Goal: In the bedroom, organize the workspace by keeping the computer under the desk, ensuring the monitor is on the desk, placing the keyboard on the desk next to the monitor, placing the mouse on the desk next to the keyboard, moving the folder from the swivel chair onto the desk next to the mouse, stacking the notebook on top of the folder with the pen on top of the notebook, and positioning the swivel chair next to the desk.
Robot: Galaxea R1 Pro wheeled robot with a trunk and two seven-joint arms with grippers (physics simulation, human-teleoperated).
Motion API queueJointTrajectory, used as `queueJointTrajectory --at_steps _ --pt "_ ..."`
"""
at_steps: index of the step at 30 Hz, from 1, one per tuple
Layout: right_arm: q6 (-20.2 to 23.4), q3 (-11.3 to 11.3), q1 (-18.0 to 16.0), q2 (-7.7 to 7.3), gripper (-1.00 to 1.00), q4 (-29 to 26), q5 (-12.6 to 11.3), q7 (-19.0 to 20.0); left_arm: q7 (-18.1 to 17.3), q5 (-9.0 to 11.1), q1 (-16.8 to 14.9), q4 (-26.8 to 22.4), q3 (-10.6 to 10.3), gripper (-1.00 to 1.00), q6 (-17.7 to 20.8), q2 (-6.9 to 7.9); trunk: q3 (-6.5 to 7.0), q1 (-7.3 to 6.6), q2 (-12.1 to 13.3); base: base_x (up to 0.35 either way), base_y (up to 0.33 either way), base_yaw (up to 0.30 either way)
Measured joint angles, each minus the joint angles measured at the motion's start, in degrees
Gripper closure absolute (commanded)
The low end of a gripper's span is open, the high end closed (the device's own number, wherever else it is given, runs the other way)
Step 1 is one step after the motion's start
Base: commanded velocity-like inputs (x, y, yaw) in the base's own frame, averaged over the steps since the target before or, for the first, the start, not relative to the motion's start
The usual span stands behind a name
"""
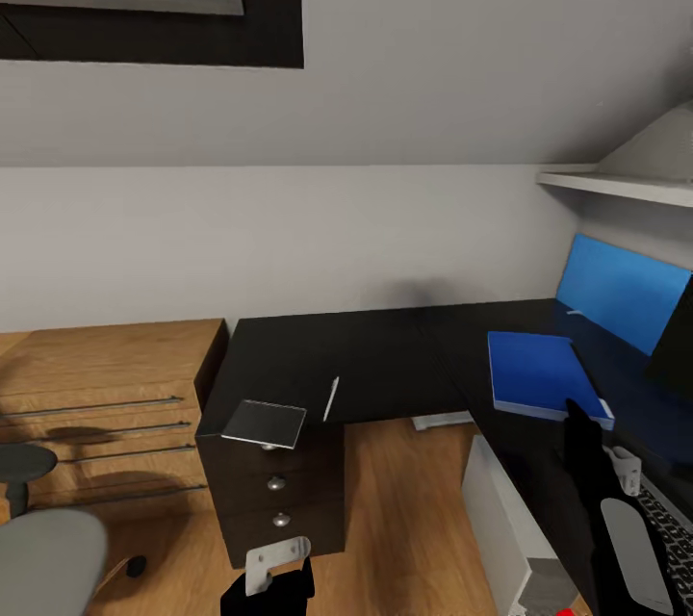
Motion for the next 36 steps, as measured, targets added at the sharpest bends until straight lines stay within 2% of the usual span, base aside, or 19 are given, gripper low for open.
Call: queueJointTrajectory --at_steps 15,28,32,36 --pt "0.0 0.0 0.0 0.49 1.00 -0.2 0.0 2.1 0.0 0.0 0.0 0.0 0.0 -1.00 -0.1 0.00 -0.03 -0.01 0.0 0.013 0.000 -0.012" --pt "-0.2 0.1 0.0 0.69 1.00 0.2 0.2 1.1 -0.1 0.0 0.0 0.0 -1.0 -1.00 -0.1 0.00 -0.03 -0.03 0.0 0.275 0.000 0.000" --pt "-0.2 0.6 -0.1 0.54 1.00 2.0 0.2 -1.0 0.0 0.0 0.0 0.0 -1.0 -1.00 -0.1 0.03 -0.03 -0.01 0.0 0.168 0.000 0.000" --pt "-0.3 1.3 -0.5 0.36 1.00 6.0 0.4 -1.6 0.0 0.0 0.0 -0.1 -1.9 -1.00 -0.1 0.01 -0.03 0.00 0.0 0.035 0.000 0.000"
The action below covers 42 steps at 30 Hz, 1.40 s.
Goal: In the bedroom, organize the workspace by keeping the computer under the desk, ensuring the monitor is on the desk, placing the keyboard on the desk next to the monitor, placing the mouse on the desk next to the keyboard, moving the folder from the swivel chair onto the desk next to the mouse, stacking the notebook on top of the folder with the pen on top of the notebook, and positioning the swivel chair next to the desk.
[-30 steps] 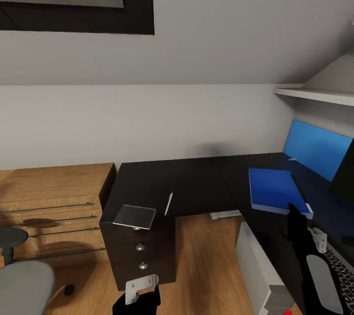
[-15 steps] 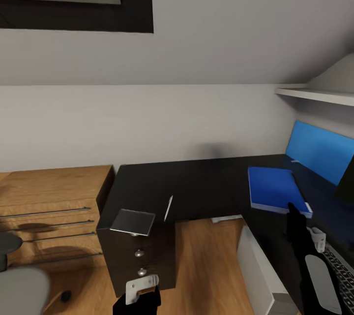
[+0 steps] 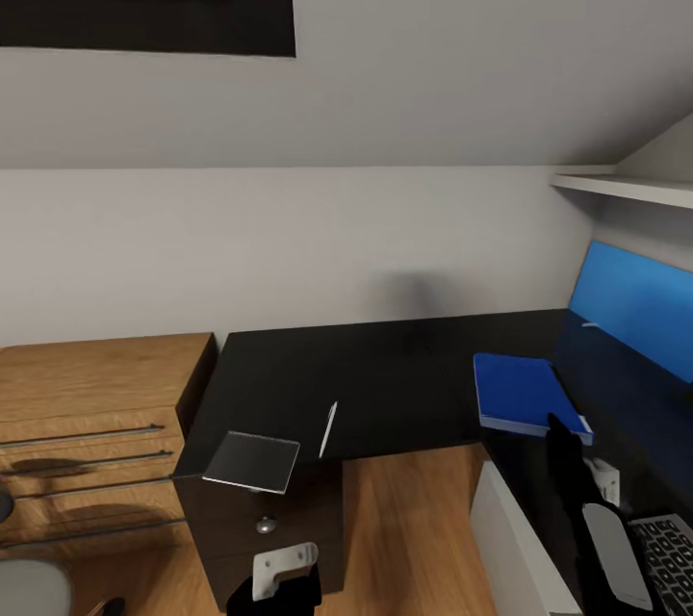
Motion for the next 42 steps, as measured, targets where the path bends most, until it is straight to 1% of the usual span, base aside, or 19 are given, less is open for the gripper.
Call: queueJointTrajectory --at_steps 3,5,7,9,14,19,21,23,25,28,35,42 --pt "0.0 0.6 -1.1 -0.15 1.00 2.9 0.1 -0.1 0.0 0.0 0.0 0.0 -0.4 -1.00 0.0 -0.02 0.00 0.00 0.0 0.010 0.000 0.000" --pt "-0.1 0.7 -1.4 -0.20 1.00 3.6 0.2 -0.1 0.0 0.0 0.0 0.0 -0.6 -1.00 0.0 -0.05 0.00 0.00 0.0 0.004 0.000 0.000" --pt "-0.1 0.8 -1.8 -0.25 1.00 4.9 0.2 -0.2 0.0 0.0 0.0 0.0 -1.4 -1.00 0.0 -0.02 0.00 0.00 0.0 0.002 0.000 0.000" --pt "-0.1 0.9 -2.1 -0.27 1.00 5.4 0.2 -0.2 0.0 0.0 0.0 0.0 -1.7 -1.00 0.0 -0.02 0.00 0.00 0.0 0.000 0.000 0.000" --pt "-0.2 0.9 -2.8 -0.34 1.00 6.9 0.3 -0.1 0.0 0.1 0.0 0.0 -2.0 -1.00 0.1 -0.01 0.00 0.00 0.0 0.000 0.000 0.000" --pt "-0.3 0.9 -3.7 -0.73 1.00 8.7 0.3 -0.2 0.0 0.1 0.0 -0.1 -2.0 -1.00 0.1 -0.01 0.00 0.00 0.0 0.000 0.000 0.000" --pt "-1.3 0.8 -4.3 -0.92 1.00 10.0 0.4 -0.2 0.0 0.1 0.0 -0.1 -2.0 -1.00 0.1 -0.01 0.00 0.00 0.0 0.000 0.000 0.000" --pt "-2.6 0.7 -4.8 -1.41 1.00 11.2 0.4 -0.1 0.0 0.1 0.0 -0.1 -2.0 -1.00 0.1 -0.01 0.00 0.00 0.0 0.000 0.000 0.000" --pt "-4.4 0.7 -5.6 -2.29 1.00 13.1 0.4 -0.1 0.0 0.1 0.0 -0.1 -2.0 -1.00 0.1 -0.01 0.00 0.00 0.0 0.000 0.000 0.000" --pt "-6.3 0.6 -6.2 -2.78 1.00 14.5 0.5 -0.1 0.0 0.1 0.0 -0.1 -2.0 -1.00 0.1 -0.01 0.00 0.00 0.0 0.000 0.000 0.000" --pt "-9.2 0.5 -6.5 -3.01 1.00 15.4 0.5 -0.2 0.0 0.1 0.0 -0.1 -2.0 -1.00 0.1 -0.01 0.00 0.00 0.0 0.000 0.000 0.000" --pt "-10.7 0.6 -6.5 -3.02 1.00 15.4 0.5 -0.2 0.0 0.1 0.0 -0.1 -2.3 -1.00 0.1 -0.08 0.00 0.00 0.0 0.000 0.000 0.000"
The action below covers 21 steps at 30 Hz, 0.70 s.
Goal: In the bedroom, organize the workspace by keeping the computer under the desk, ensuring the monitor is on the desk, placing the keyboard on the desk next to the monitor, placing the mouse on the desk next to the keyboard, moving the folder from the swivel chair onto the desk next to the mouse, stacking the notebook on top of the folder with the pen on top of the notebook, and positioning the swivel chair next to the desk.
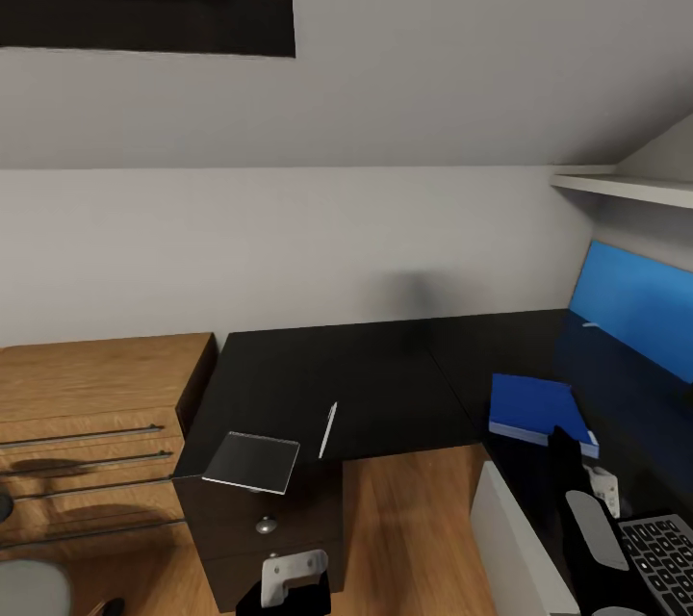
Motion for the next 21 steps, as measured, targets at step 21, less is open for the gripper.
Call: queueJointTrajectory --at_steps 21 --pt "0.1 0.1 0.0 -0.07 1.00 -0.1 0.1 -0.1 0.3 0.3 0.0 0.0 -1.3 -1.00 -0.1 -0.24 -0.17 0.21 -0.4 0.052 0.000 0.000"
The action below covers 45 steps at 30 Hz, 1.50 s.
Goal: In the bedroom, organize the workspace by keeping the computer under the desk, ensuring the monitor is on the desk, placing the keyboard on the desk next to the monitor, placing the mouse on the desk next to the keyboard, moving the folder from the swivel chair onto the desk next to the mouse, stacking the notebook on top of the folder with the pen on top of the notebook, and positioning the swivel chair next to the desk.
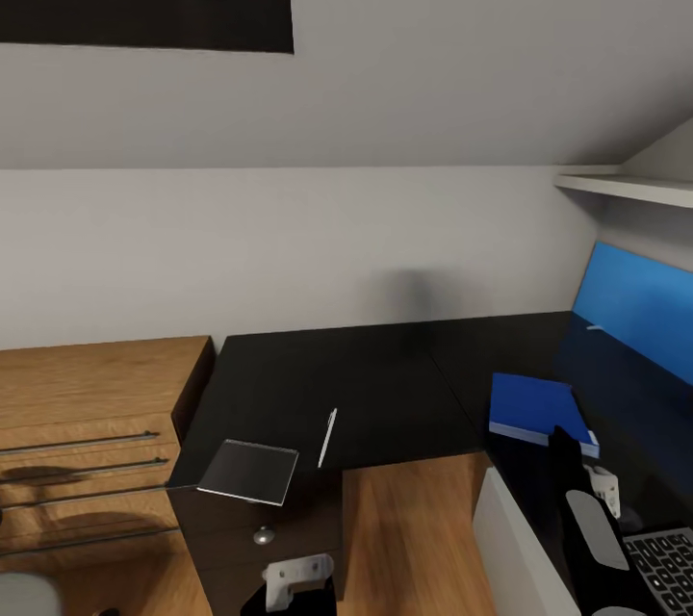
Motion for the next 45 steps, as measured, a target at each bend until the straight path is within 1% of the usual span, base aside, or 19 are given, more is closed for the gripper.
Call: queueJointTrajectory --at_steps 6,15,24,33,35,36,38,40,45 --pt "0.0 0.0 0.0 -0.01 1.00 0.0 0.0 0.0 0.0 0.0 0.0 0.0 0.1 -1.00 0.0 -0.42 -1.08 1.32 -2.4 0.000 0.000 0.000" --pt "0.0 0.0 0.0 0.09 1.00 0.0 -0.1 0.0 0.0 0.0 0.0 0.0 0.1 -1.00 0.0 -0.48 -2.70 3.30 -6.0 0.000 0.000 0.000" --pt "0.0 0.0 0.0 0.24 1.00 -0.1 -0.3 0.1 0.0 0.1 0.0 0.1 0.4 -1.00 0.0 -0.37 -2.70 3.30 -6.0 0.000 0.000 -0.101" --pt "0.5 -0.2 0.0 0.14 1.00 -0.4 -0.8 0.5 0.0 0.1 0.0 0.1 0.7 -1.00 0.0 -0.30 -2.70 3.30 -6.0 0.000 0.000 -0.012" --pt "1.1 0.5 0.0 0.80 1.00 -1.1 -0.2 0.3 0.2 0.1 0.0 0.1 1.3 -1.00 -0.1 -0.95 -2.70 3.30 -6.0 0.000 0.000 0.000" --pt "1.4 0.9 0.0 1.06 1.00 -1.4 -0.1 0.3 0.2 0.1 0.0 0.1 1.6 -1.00 -0.1 -1.03 -2.70 3.30 -6.0 0.000 0.000 0.000" --pt "2.1 1.5 0.0 1.06 1.00 -1.5 -0.1 0.3 0.2 0.1 0.0 0.1 1.7 -1.00 -0.1 -1.04 -2.70 3.30 -6.0 0.000 0.000 0.000" --pt "1.6 2.2 -0.1 0.97 1.00 -1.0 -0.3 0.4 0.2 0.1 0.0 0.1 1.6 -1.00 -0.1 -1.12 -2.70 3.30 -6.0 0.000 0.000 0.000" --pt "1.5 0.5 -0.1 0.45 1.00 -0.6 -0.7 0.5 0.2 0.2 0.0 0.0 1.9 -1.00 -0.2 -0.88 -2.70 3.30 -6.0 0.000 0.000 0.000"
